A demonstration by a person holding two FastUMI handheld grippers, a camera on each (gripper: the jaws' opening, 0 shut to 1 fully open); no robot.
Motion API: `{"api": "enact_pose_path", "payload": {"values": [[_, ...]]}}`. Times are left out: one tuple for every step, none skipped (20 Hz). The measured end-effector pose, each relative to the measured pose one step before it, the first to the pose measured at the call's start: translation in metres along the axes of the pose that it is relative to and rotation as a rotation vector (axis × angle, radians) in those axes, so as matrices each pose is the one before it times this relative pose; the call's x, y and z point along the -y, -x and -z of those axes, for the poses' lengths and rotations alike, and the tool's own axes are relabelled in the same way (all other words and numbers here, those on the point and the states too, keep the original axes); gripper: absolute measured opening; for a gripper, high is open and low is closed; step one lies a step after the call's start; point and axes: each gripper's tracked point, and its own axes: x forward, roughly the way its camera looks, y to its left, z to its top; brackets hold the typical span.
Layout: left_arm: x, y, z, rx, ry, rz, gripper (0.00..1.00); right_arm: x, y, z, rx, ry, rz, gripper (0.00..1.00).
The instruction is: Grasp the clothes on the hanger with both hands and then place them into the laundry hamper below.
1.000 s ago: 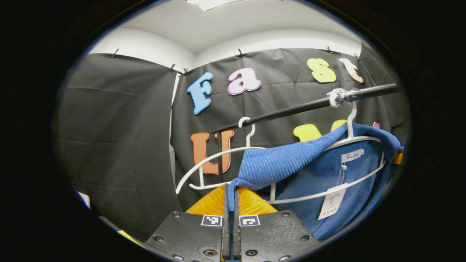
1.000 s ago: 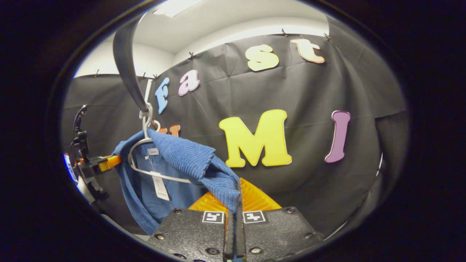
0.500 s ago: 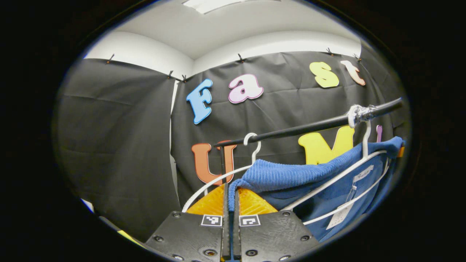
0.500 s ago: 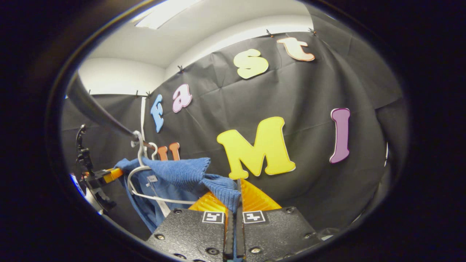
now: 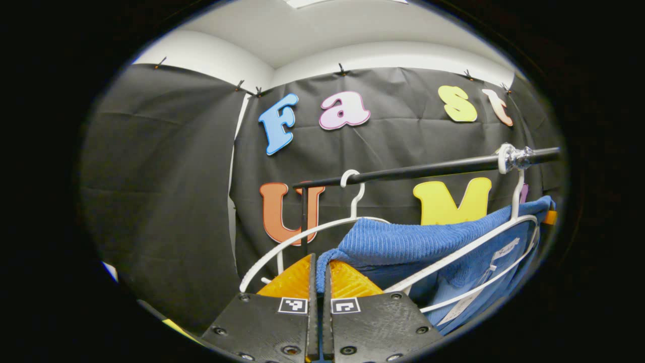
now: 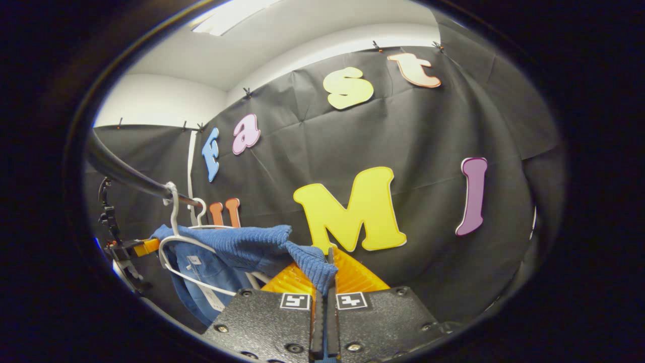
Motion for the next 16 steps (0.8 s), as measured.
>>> {"api": "enact_pose_path", "payload": {"values": [[0.00169,0.00138,-0.00021,0.00175,-0.00190,0.00622,0.03,0.00107,-0.00231,-0.00212,0.00296,0.00647,0.00135,0.06],[0.00152,0.00009,-0.00067,0.00099,-0.00712,0.00485,0.03,0.00446,-0.00330,-0.00041,-0.00357,0.00745,0.01567,0.06],[0.00171,0.00021,-0.00064,-0.00043,-0.00238,0.00812,0.03,0.00370,-0.00313,0.00099,-0.00689,-0.00242,0.00956,0.06],[0.00177,-0.00054,0.00158,-0.01004,0.00612,0.00493,0.03,0.00454,-0.00295,0.00610,-0.02006,-0.01057,0.02200,0.06],[-0.00194,-0.00062,0.00410,-0.01256,0.01333,0.00149,0.03,0.00675,-0.00162,0.00545,-0.01639,-0.01621,0.02407,0.06],[-0.00076,-0.00353,0.00238,-0.01594,0.01671,0.00323,0.03,0.00003,-0.00112,0.00445,-0.01299,-0.03111,-0.00586,0.06],[0.00130,-0.00410,0.00396,-0.01316,0.01793,0.01331,0.03,-0.00272,-0.00070,0.01013,-0.03340,-0.02500,-0.00229,0.06],[-0.00268,-0.00159,0.00397,-0.01275,0.00731,-0.00422,0.03,0.00024,0.00012,0.00653,-0.01326,-0.01070,-0.00172,0.06],[-0.00471,-0.00014,0.00520,-0.00834,0.00304,-0.00175,0.03,0.00183,-0.00173,0.00745,-0.01438,0.00592,0.00333,0.06],[-0.00325,0.00151,0.00478,-0.00462,-0.00415,-0.00302,0.03,0.00124,-0.00050,0.00789,-0.01157,0.00410,0.00100,0.06],[-0.00411,0.00189,0.00357,-0.00677,-0.00704,-0.00471,0.03,0.00040,0.00501,0.01031,-0.01264,-0.00284,-0.00091,0.06],[-0.00154,0.00103,0.00336,-0.00225,-0.00231,-0.00297,0.03,0.00282,0.00172,0.00748,-0.01265,-0.00452,0.00772,0.06],[0.00257,0.00056,0.00389,-0.00538,0.00131,0.00141,0.03,0.00347,-0.00047,0.00625,-0.01381,-0.00823,0.00357,0.06],[0.00158,0.00266,0.00532,-0.01025,0.00140,-0.00022,0.03,0.00107,-0.00090,0.00595,-0.01255,-0.00789,0.00139,0.06],[0.00180,0.00519,0.00681,-0.01083,0.00669,0.00402,0.03,0.00227,0.00075,0.00522,-0.01255,0.00389,0.00967,0.06],[0.00060,0.00511,0.00539,-0.00742,0.00373,-0.00087,0.03,-0.00038,0.00082,0.00249,-0.00679,-0.00192,-0.00578,0.05]]}}
